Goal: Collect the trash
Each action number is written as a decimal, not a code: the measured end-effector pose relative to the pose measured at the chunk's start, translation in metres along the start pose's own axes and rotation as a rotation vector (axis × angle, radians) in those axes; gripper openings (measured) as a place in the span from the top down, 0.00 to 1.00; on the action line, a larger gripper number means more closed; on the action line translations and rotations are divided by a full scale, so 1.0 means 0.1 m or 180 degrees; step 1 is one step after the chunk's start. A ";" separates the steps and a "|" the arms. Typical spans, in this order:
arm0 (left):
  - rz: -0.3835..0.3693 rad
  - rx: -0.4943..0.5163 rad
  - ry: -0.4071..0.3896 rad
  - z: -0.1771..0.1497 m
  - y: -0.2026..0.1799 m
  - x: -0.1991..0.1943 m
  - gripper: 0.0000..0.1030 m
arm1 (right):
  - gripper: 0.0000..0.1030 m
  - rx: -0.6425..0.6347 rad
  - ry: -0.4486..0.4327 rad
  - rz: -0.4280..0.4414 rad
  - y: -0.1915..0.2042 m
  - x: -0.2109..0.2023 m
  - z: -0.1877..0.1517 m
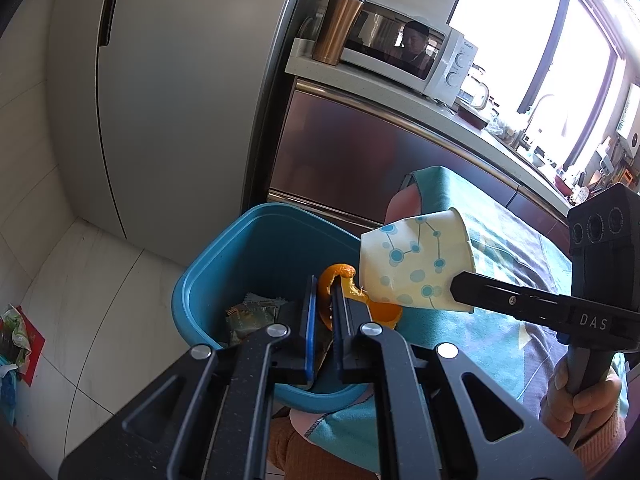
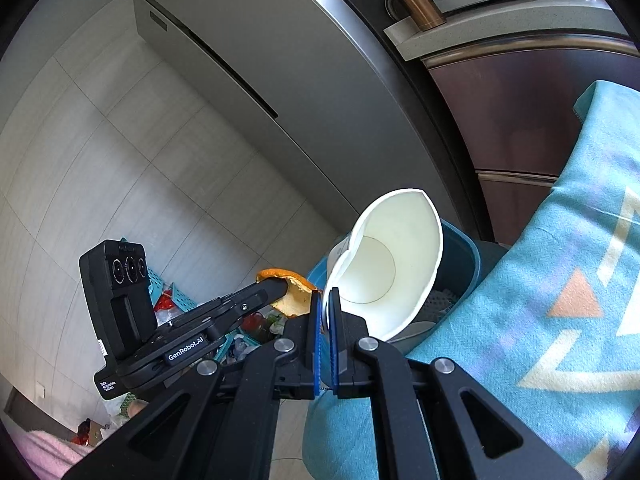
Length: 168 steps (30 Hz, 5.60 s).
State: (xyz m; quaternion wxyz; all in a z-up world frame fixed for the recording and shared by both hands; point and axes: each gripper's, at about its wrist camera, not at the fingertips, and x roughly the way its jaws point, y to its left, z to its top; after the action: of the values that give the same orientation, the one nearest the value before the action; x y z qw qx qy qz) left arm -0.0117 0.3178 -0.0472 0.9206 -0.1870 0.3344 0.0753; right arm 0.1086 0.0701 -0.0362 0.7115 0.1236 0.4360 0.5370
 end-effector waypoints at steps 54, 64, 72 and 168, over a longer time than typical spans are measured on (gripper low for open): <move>0.0214 -0.0049 0.0175 -0.16 0.24 0.66 0.60 | 0.77 0.0080 0.0238 -0.0172 0.04 0.48 -0.01; 0.0228 0.0122 -0.0075 -0.21 0.05 0.21 0.41 | 0.71 -0.0004 0.0077 -0.0142 0.09 0.16 -0.13; 0.0276 0.0305 -0.0271 -0.22 -0.18 -0.07 0.16 | 0.55 -0.0104 -0.0131 -0.0144 0.18 -0.20 -0.27; -0.0081 0.0988 -0.1411 -0.84 -1.78 -0.85 0.06 | 0.06 -0.0552 -0.2340 -0.2827 0.45 -2.36 -1.76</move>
State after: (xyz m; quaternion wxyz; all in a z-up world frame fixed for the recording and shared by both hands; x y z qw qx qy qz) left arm -0.0793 0.1195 0.0003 0.9899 -0.0268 0.1299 0.0508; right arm -0.0637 -0.1699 0.0040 0.9806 0.0486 0.1250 0.1428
